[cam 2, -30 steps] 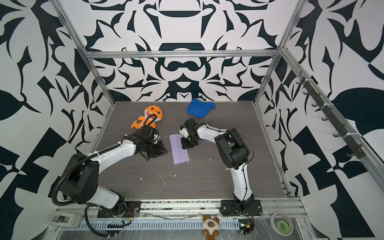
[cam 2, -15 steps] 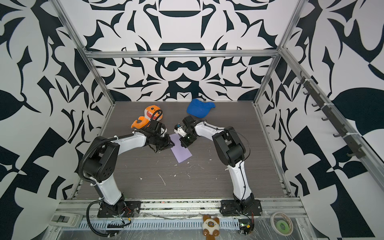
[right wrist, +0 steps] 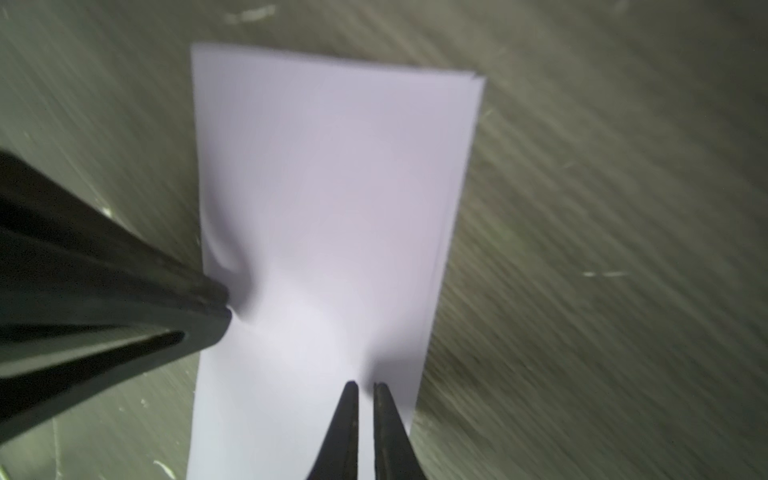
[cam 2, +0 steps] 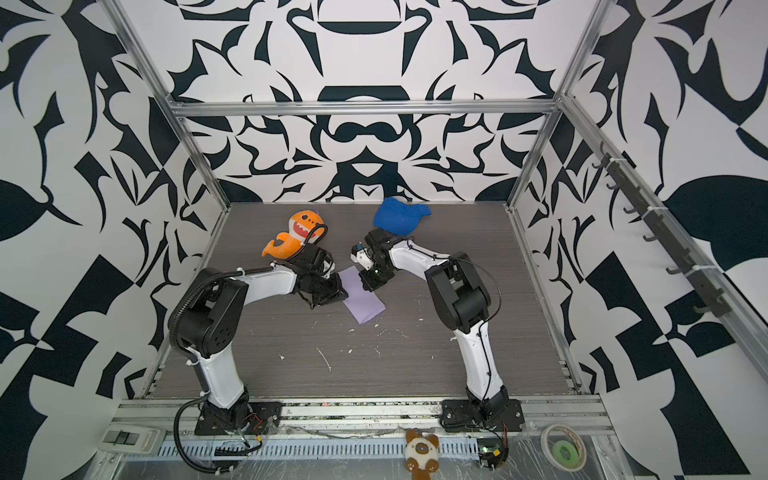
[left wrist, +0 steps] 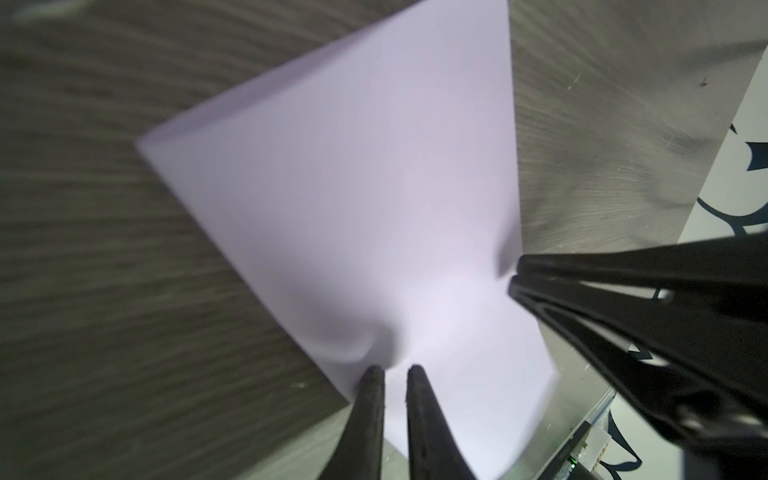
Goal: Fold a paper plane with a square sheet of paper (pick it up from the middle)
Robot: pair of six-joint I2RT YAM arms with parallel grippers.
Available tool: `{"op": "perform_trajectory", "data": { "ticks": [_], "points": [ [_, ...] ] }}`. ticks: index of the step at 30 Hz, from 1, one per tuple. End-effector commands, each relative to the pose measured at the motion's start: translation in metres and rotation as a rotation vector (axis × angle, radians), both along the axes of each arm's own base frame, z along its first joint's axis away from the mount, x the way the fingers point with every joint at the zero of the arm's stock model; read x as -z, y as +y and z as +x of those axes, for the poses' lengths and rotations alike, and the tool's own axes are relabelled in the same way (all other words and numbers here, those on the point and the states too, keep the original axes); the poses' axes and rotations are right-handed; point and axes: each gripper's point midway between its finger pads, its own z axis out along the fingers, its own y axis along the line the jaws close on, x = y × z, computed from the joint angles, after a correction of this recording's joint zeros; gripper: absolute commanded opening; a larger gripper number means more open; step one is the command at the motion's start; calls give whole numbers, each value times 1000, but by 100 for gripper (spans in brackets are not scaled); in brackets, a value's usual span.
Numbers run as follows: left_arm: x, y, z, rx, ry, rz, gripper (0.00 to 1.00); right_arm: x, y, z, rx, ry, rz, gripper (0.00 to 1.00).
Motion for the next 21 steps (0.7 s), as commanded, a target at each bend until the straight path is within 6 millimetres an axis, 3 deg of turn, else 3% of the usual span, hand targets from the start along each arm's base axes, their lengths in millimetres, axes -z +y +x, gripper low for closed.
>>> {"op": "perform_trajectory", "data": {
  "ticks": [1,10,16,21],
  "points": [
    [18,10,-11,-1,43,42,16,-59,9,5,198,15,128,18],
    [28,13,-15,-3,60,56,15,-34,35,-62,462,267,221,13],
    [33,15,-19,-5,72,64,15,-27,49,-62,535,292,276,6],
    [34,15,-19,-7,77,66,14,-13,55,-59,539,325,241,6]
  ]
}}
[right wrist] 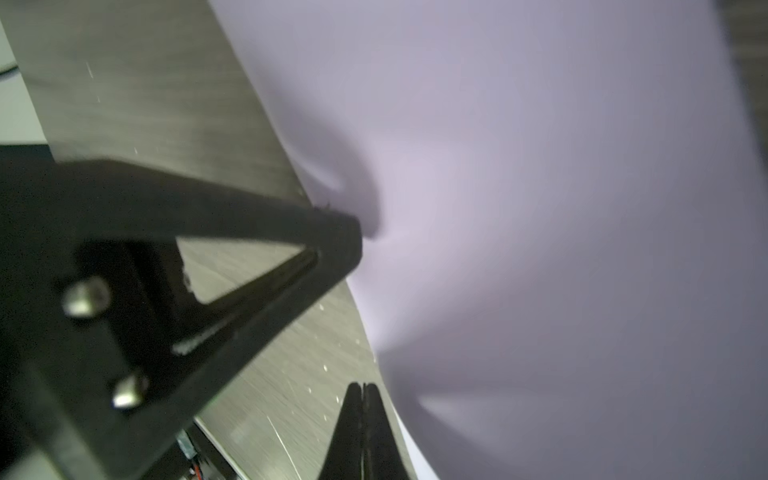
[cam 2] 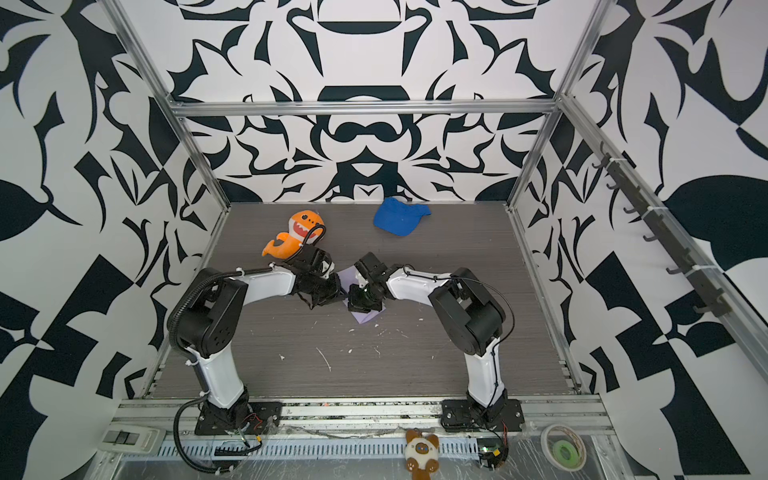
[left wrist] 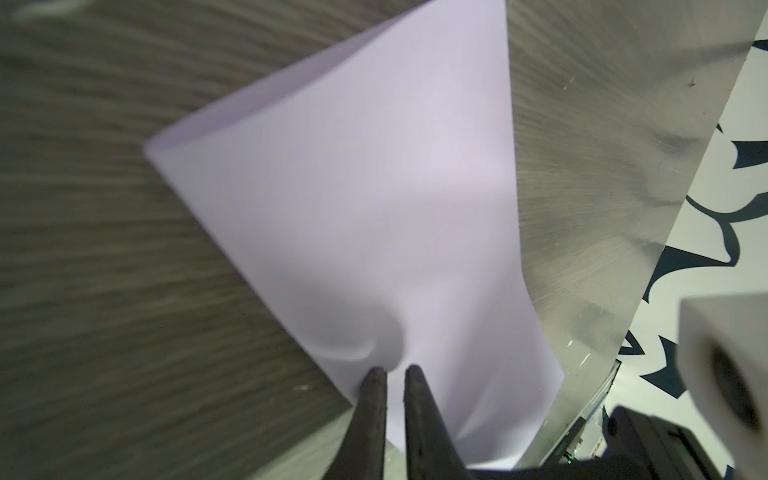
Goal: Fold a paper plane with a square sheet of paper (pick it up from the middle)
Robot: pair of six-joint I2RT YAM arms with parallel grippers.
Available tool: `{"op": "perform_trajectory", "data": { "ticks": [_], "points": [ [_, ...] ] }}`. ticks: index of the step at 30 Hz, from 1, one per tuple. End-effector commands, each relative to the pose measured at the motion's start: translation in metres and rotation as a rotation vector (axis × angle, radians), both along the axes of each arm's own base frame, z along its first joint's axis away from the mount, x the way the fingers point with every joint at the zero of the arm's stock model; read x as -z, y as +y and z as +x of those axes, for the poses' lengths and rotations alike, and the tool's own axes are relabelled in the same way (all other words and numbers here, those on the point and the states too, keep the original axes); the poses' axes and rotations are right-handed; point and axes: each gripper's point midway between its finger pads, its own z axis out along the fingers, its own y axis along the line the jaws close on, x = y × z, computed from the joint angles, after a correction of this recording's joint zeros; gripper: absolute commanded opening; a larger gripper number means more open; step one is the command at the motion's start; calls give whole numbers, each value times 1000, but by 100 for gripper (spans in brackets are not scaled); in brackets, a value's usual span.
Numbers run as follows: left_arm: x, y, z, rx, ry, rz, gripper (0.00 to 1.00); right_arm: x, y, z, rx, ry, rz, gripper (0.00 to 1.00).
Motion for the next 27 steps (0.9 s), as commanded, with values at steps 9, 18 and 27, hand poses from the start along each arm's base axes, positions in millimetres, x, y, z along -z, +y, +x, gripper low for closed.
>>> {"op": "perform_trajectory", "data": {
  "ticks": [9,18,27],
  "points": [
    [35,17,-21,-13,95,91,14,0,16,15,26,18,43,5],
    [43,23,-23,-30,113,125,14,7,3,-5,-6,54,15,6],
    [49,28,-25,-44,125,156,13,19,-15,-33,-4,112,-24,6]
  ]
}}
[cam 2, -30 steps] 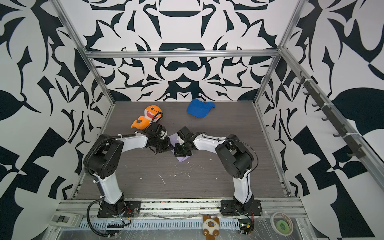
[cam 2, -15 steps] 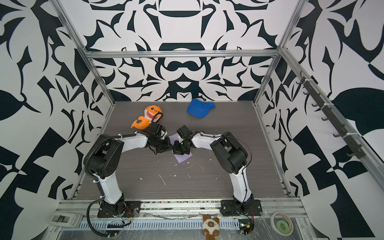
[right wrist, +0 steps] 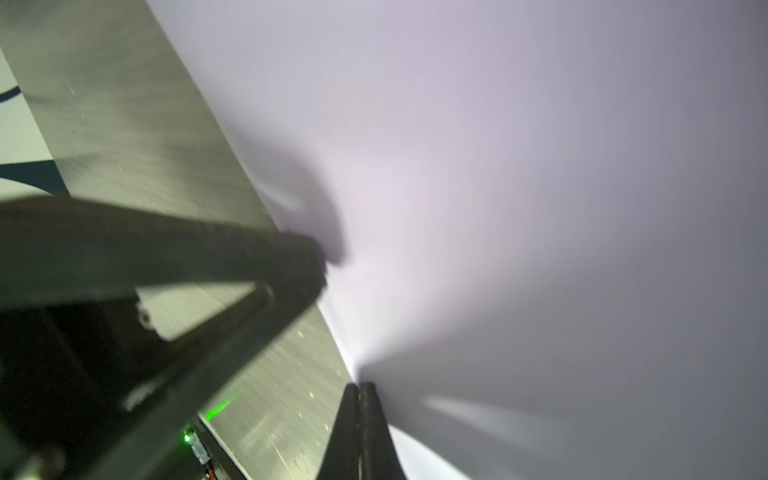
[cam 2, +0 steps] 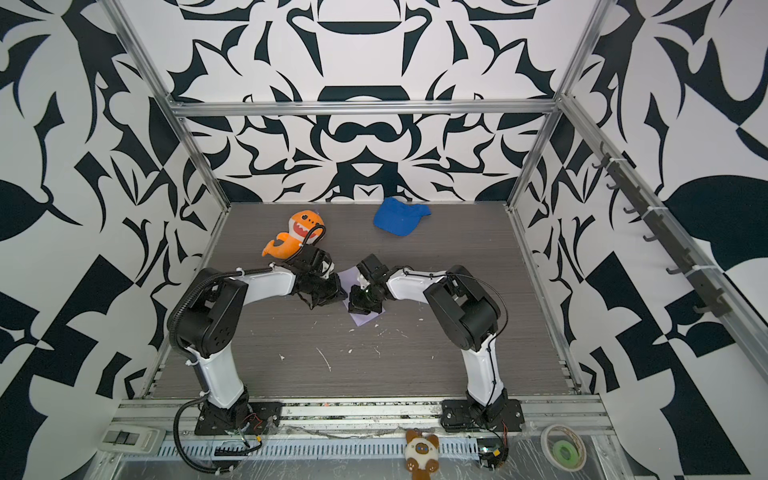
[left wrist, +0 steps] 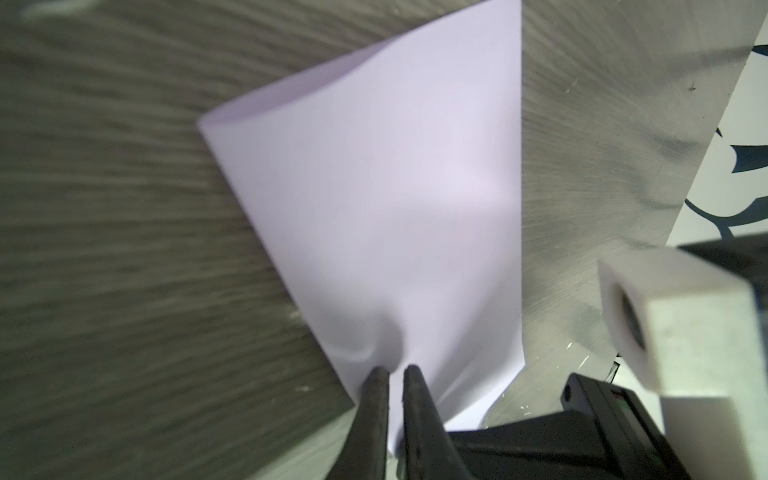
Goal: Fold a paper plane with a square sheet of paper (pick it up from the middle)
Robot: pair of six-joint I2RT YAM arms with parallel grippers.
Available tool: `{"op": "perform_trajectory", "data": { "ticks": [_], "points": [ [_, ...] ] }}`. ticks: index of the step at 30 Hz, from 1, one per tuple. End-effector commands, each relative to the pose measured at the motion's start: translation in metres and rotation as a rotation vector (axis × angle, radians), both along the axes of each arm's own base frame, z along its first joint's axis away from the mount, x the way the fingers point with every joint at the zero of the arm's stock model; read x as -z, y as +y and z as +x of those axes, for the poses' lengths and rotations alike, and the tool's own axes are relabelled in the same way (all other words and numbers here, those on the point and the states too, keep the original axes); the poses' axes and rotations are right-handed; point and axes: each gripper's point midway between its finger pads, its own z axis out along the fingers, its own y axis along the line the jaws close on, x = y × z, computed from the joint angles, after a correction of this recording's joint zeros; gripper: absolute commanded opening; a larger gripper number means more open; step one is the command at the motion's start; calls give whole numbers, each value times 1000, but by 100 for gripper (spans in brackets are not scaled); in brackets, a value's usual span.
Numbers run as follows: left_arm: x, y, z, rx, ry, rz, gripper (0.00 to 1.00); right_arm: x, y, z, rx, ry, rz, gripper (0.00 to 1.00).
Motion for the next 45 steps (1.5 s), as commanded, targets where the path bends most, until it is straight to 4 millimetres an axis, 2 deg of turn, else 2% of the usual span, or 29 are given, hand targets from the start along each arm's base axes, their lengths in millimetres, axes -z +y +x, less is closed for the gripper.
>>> {"op": "perform_trajectory", "data": {
  "ticks": [1,10,15,17,22,26,29,33,40,45],
  "points": [
    [48,28,-25,-36,120,156,13,4,-14,-23,-8,52,-48,5],
    [48,31,-25,-35,117,170,13,10,-30,-54,-30,104,-66,6],
    [44,30,-24,-37,113,162,13,5,-42,-64,-52,88,-86,6],
    [41,28,-23,-39,108,151,13,-6,-39,-57,-61,33,-67,6],
    [33,22,-18,-65,103,115,13,-43,-13,-29,-56,-102,46,7],
    [34,21,-17,-89,111,101,14,-48,2,-15,-48,-127,81,7],
    [35,21,-17,-99,119,99,14,-43,8,-3,-39,-131,49,7],
    [33,20,-17,-104,121,90,15,-32,6,4,-23,-123,0,7],
    [24,14,-16,-89,109,55,16,-9,-4,-6,-37,-64,-70,7],
    [8,9,-11,-61,69,27,18,5,-15,-14,-44,-33,-127,6]
  ]
}}
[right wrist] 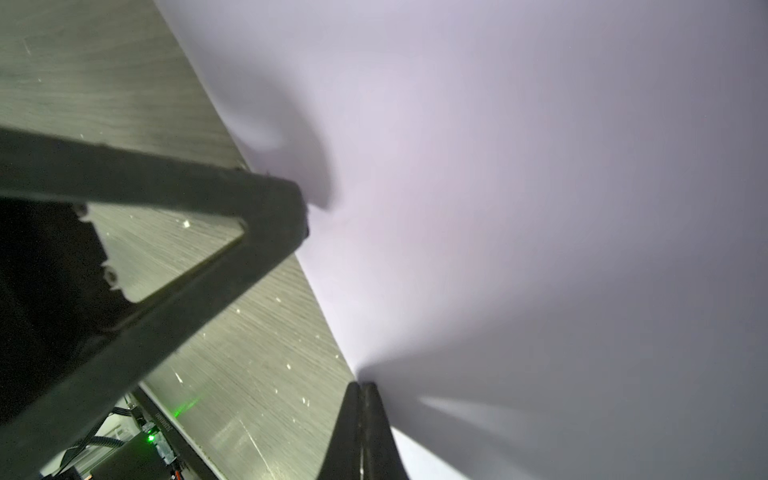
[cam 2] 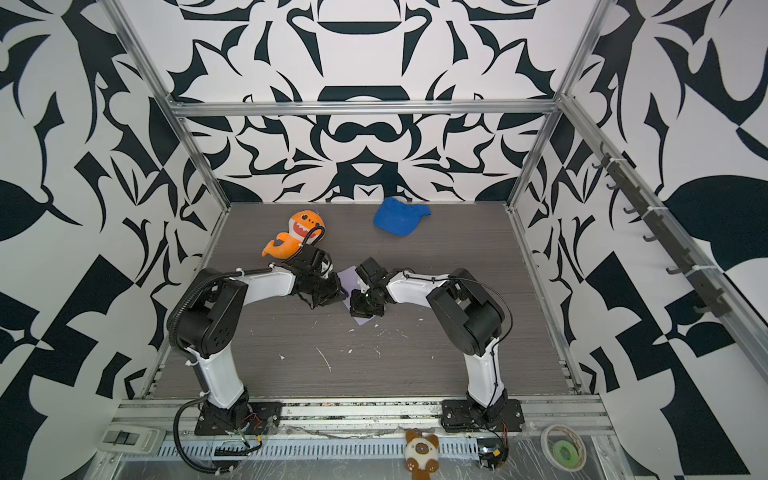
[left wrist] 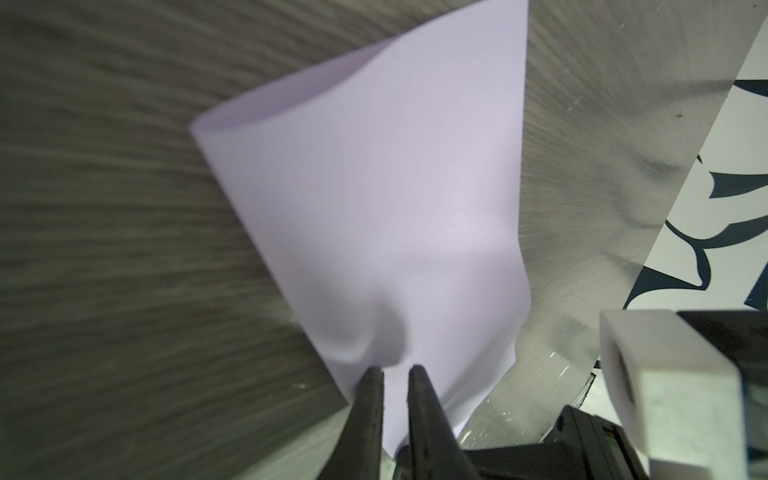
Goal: Fold a paper plane with a square sheet of paper (pick it up from the middle)
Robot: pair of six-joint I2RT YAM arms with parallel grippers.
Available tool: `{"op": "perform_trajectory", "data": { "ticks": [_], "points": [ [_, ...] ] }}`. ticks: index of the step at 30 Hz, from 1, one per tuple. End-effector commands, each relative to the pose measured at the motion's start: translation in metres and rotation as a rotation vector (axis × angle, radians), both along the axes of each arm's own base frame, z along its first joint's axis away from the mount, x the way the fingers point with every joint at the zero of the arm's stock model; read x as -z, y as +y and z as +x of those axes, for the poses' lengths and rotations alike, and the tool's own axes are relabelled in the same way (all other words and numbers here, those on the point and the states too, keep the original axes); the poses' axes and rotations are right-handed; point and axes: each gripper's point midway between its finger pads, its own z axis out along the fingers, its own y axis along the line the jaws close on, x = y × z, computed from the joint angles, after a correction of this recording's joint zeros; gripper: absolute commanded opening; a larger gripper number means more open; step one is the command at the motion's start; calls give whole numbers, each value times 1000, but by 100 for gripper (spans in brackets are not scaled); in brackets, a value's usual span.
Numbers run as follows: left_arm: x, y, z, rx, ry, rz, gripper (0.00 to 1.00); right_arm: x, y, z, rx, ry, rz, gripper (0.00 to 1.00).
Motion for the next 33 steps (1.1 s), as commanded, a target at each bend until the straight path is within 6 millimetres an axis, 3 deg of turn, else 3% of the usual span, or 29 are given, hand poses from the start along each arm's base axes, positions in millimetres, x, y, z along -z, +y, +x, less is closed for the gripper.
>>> {"op": "perform_trajectory", "data": {
  "ticks": [1,9,15,26,33],
  "points": [
    [6,9,-10,8,21,46,18,8,-13,-9,-16,20,-75,6],
    [-18,6,-12,80,-70,15,21,15,-25,-20,-24,43,-98,6],
    [-4,13,-18,137,-69,78,19,18,-25,-20,-23,52,-95,6],
    [9,18,-5,135,-64,155,15,21,-29,-23,-24,62,-112,6],
    [-27,15,-5,169,-155,120,14,22,-30,-23,-22,63,-121,6]
  ]
}}
